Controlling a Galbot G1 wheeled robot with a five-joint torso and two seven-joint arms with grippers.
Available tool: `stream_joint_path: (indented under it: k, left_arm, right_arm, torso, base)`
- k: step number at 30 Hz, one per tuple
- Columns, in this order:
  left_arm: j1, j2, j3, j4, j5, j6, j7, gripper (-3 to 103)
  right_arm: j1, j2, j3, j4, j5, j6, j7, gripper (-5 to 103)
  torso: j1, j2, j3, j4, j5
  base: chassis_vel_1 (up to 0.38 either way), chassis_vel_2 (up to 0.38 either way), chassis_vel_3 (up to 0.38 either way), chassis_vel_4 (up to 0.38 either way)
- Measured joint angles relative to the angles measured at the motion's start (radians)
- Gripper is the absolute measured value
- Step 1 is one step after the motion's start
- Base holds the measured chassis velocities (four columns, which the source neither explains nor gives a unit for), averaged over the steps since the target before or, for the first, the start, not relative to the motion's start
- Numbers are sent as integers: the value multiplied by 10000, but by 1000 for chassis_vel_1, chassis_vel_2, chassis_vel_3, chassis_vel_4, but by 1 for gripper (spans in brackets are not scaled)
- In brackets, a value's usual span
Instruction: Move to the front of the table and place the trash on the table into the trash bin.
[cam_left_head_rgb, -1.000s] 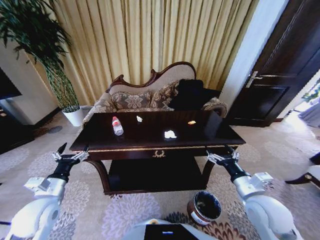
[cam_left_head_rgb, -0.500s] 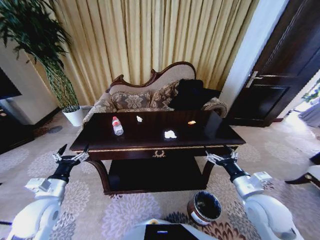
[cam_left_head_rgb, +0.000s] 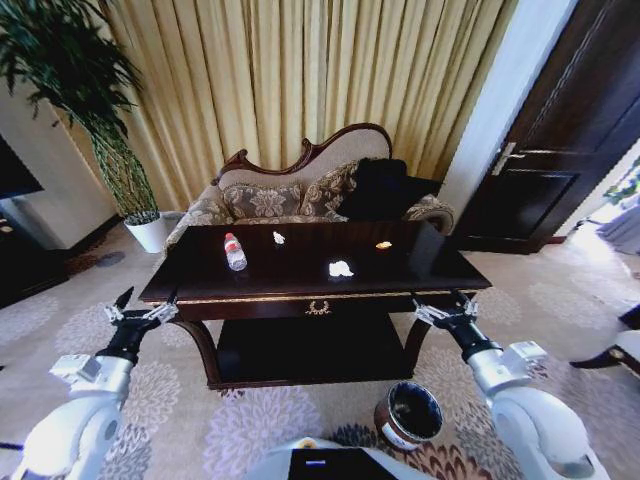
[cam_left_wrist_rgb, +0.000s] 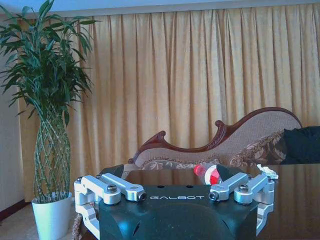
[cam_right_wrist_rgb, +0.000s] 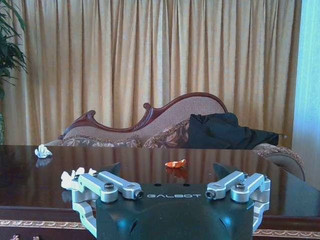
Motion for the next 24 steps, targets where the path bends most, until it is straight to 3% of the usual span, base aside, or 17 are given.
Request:
stream_joint_path:
  k: [24]
  left_arm:
    - [-12,-151,125,34,46,-127,154,100]
  right_arm:
    - [-111,62,72,-110,-40,92,-221,100]
  torso:
    - [-1,0,0,0,0]
  base:
    - [0,0,0,0]
